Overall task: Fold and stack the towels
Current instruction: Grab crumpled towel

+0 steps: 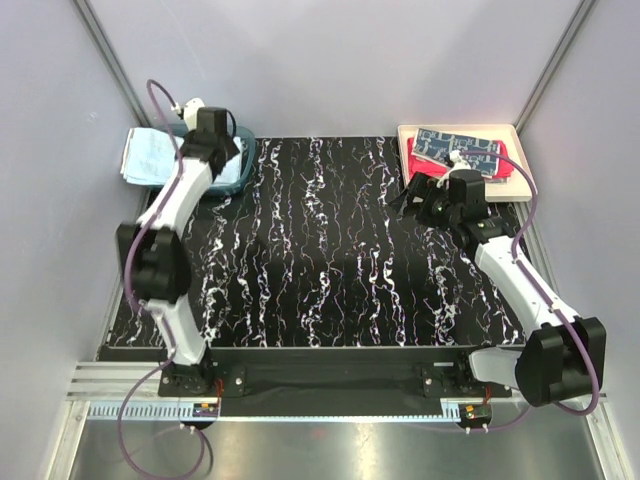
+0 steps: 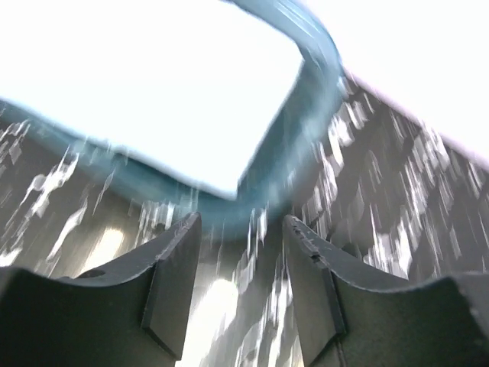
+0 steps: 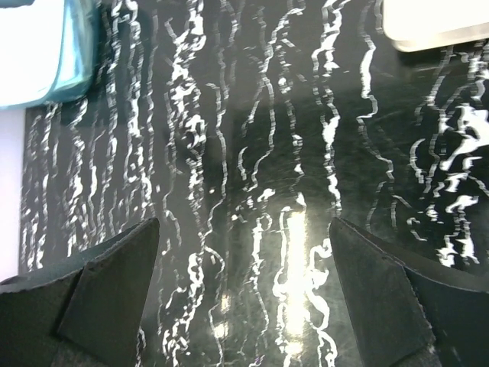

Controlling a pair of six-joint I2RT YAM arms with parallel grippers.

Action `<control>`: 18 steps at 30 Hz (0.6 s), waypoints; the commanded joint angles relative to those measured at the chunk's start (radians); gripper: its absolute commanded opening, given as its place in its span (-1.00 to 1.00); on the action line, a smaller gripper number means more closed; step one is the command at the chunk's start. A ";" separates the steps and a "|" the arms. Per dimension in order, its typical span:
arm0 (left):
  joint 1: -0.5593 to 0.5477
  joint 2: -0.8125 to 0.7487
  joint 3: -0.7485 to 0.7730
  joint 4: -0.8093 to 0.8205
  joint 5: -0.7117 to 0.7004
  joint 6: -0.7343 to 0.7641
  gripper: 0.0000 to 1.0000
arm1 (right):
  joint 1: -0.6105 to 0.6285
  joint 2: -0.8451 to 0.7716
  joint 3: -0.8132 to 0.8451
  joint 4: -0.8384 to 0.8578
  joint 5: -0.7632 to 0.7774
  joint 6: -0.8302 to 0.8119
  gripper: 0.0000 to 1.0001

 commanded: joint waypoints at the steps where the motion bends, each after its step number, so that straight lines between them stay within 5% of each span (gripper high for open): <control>1: 0.095 0.296 0.262 0.022 -0.093 -0.101 0.05 | 0.015 -0.035 -0.003 0.035 -0.048 0.012 1.00; 7: 0.167 0.604 0.571 -0.019 -0.055 -0.136 0.09 | 0.020 -0.001 0.005 0.020 -0.033 0.003 1.00; 12: 0.178 0.611 0.490 0.066 -0.016 -0.179 0.08 | 0.023 0.037 0.014 0.036 -0.047 0.013 0.99; 18: 0.178 0.556 0.382 0.169 -0.003 -0.181 -0.48 | 0.028 0.064 0.014 0.038 -0.038 0.013 0.99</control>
